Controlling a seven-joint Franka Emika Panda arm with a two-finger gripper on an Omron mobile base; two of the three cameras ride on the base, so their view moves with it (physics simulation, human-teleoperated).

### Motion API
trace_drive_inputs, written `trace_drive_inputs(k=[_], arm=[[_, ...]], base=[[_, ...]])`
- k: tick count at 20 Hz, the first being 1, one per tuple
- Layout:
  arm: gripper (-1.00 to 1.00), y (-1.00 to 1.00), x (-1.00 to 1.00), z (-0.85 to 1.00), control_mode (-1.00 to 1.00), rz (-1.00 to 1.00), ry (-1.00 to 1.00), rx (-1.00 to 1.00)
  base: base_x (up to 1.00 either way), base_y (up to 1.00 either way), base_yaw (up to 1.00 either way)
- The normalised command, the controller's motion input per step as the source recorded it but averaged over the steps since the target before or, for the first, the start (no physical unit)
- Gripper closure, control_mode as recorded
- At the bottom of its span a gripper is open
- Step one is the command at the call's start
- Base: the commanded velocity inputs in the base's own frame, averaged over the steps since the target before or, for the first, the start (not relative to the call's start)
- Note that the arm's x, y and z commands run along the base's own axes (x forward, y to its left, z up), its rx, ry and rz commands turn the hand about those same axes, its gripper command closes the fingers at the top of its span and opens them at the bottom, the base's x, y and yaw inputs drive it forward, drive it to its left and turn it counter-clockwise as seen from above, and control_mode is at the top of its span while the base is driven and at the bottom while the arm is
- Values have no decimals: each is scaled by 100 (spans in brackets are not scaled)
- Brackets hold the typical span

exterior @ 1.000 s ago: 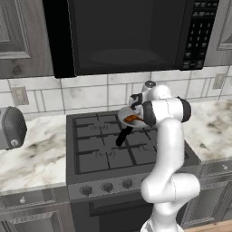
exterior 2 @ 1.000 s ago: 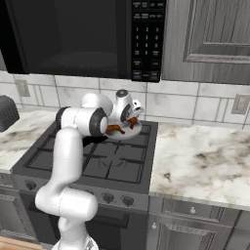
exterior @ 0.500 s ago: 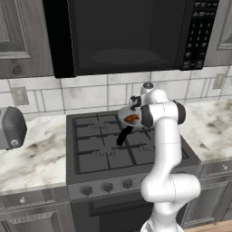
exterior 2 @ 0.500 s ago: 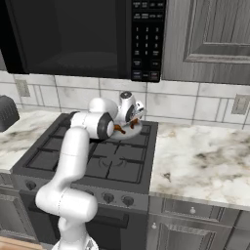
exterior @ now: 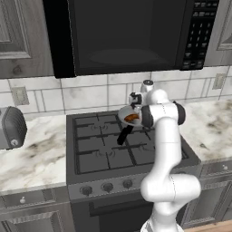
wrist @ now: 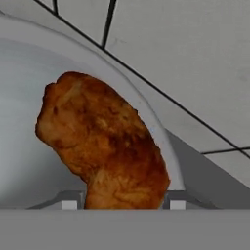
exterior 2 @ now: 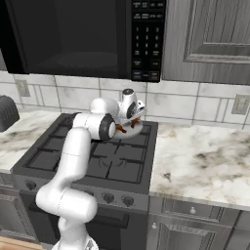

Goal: Take the chicken drumsticks from the pan and place one on each plate on the dining counter.

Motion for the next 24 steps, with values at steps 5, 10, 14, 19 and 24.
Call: trace_drive_inputs(k=[5, 10, 14, 19, 24], arm=[[100, -16, -57, -4, -100, -2, -6, 21], [100, -24, -65, 25, -100, -2, -16, 23], [100, -39, -100, 32, -100, 0, -13, 27], [100, -39, -100, 69, -100, 1, -17, 26], [100, -12, -100, 99, -100, 9, -3, 17]], base=[[0, 0, 0], [0, 0, 0], [0, 0, 0], [0, 0, 0], [0, 0, 0]])
